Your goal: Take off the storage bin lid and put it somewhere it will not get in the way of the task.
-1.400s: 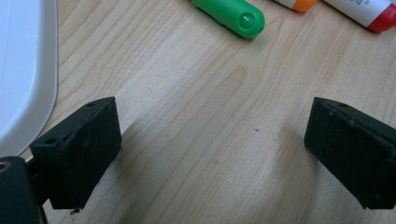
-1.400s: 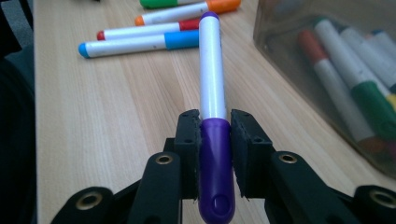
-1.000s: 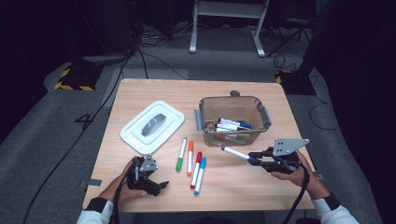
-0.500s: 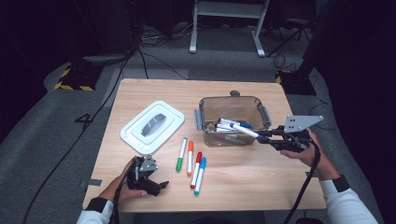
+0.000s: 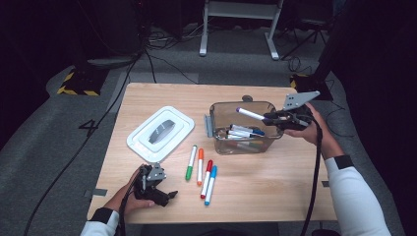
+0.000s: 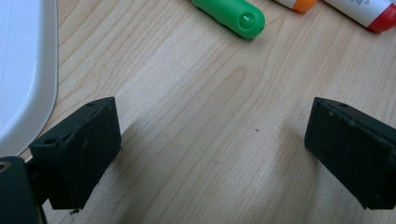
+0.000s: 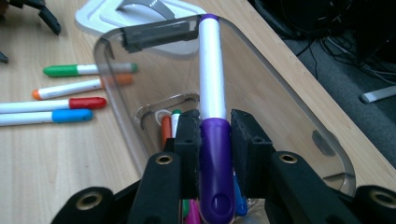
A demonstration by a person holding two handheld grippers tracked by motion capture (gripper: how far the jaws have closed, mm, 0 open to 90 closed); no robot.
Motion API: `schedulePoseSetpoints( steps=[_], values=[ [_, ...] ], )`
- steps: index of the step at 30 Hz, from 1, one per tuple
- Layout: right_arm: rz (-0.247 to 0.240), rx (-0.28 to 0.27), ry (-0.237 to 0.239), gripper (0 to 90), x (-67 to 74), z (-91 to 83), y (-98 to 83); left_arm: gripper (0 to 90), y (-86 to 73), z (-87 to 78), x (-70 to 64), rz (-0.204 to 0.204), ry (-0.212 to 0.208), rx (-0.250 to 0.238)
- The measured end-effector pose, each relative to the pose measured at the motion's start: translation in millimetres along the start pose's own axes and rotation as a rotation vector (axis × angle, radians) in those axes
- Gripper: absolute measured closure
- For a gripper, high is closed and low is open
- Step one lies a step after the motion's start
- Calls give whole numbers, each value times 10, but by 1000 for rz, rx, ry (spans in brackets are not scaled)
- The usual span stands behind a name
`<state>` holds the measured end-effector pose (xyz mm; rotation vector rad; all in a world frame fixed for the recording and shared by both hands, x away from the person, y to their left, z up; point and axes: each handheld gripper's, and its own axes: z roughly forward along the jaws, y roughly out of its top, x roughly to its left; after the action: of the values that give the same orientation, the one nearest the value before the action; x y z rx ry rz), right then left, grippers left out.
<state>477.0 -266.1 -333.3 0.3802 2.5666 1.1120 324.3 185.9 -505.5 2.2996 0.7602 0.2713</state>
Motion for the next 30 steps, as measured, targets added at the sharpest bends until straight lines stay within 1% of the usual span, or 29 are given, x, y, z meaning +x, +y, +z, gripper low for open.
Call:
schedulePoseSetpoints(
  steps=[4, 10, 13, 14, 18, 20, 21, 22, 23, 24, 25, 26, 27, 28, 29, 30],
  values=[
    [6, 27, 31, 738, -92, 176, 32, 41, 0, 0, 1, 1, -1, 0],
    [-6, 110, 62, 737, -188, 476, -2, 41, 1, 1, 3, 2, -2, 0],
    [-4, 144, 81, 737, -220, 602, -24, 41, 1, 1, 3, 3, -2, 0],
    [-4, 158, 81, 737, -226, 639, -31, 41, 1, 1, 3, 3, -2, 0],
    [-8, 207, 87, 736, -231, 734, -51, 42, 0, 0, 1, 1, -2, 0],
    [2, 217, 81, 736, -227, 761, -63, 42, 0, 0, 1, 1, -2, 0],
    [5, 223, 86, 738, -226, 770, -72, 42, 0, 0, 1, 1, -2, 0],
    [7, 223, 82, 715, -224, 777, -81, 42, 0, 0, 1, 1, -2, 0],
    [13, 221, 73, 655, -222, 774, -86, 42, 0, 0, 0, 1, -1, 0],
    [31, 213, 41, 636, -226, 766, -93, 42, 0, 0, 1, 1, -1, 0],
    [47, 202, 36, 623, -227, 743, -104, 42, 0, 0, 1, 1, -1, 0],
    [51, 183, 29, 608, -225, 711, -115, 42, 0, 0, 1, 1, -1, 0],
    [67, 161, 8, 568, -222, 672, -125, 42, 0, 0, 0, 1, -1, 0],
    [97, 141, -15, 526, -223, 630, -134, 42, 0, 0, 0, 1, -1, 0],
    [120, 117, -24, 508, -221, 583, -146, 42, 0, 0, 0, 1, -1, 0],
    [133, 99, -34, 476, -209, 530, -156, 42, 0, 0, 0, 1, -1, 0]
  ],
)
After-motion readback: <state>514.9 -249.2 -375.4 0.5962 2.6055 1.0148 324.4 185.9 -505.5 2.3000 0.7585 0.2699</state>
